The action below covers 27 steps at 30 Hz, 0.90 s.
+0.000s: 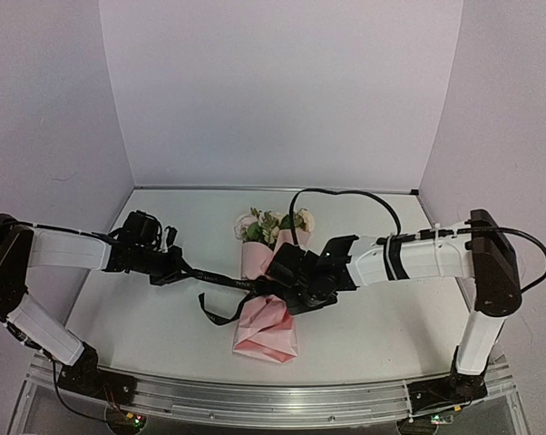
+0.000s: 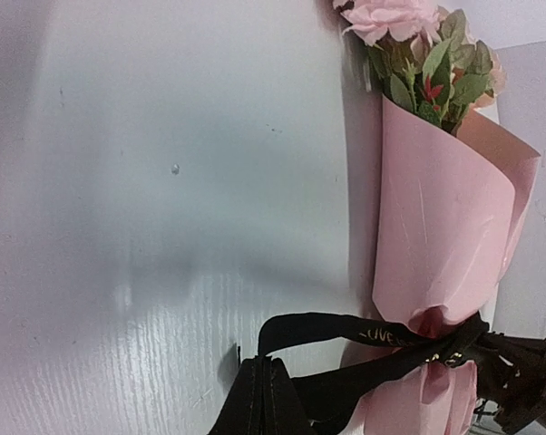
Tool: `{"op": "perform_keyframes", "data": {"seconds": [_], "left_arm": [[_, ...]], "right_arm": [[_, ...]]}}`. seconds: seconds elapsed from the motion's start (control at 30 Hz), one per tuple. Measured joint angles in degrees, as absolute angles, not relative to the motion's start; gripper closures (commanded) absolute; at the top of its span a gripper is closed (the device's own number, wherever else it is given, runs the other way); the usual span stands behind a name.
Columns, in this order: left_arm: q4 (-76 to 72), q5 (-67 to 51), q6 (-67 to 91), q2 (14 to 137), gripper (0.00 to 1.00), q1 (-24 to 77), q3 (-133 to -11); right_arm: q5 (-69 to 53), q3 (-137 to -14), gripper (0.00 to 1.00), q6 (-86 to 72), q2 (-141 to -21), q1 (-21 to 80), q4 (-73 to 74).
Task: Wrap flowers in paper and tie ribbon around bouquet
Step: Tie the half-tied ribbon around the folded bouquet.
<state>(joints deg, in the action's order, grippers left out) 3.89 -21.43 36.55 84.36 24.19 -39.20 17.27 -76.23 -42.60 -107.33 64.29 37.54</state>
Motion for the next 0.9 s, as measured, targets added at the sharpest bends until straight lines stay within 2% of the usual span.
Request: {"op": "perform_keyframes", "data": {"seconds": [0.53, 0.9], "left_arm": [[2.5, -26.6, 36.1, 86.0, 1.00, 22.5, -39.2], [2.5, -27.2, 36.1, 87.6, 1.00, 19.5, -39.3]], "right_arm": [[27.0, -69.5, 1.00, -45.4, -101.3, 62.8, 36.1], [23.9, -66.3, 1.00, -49.0, -101.4, 65.9, 30.6]]}}
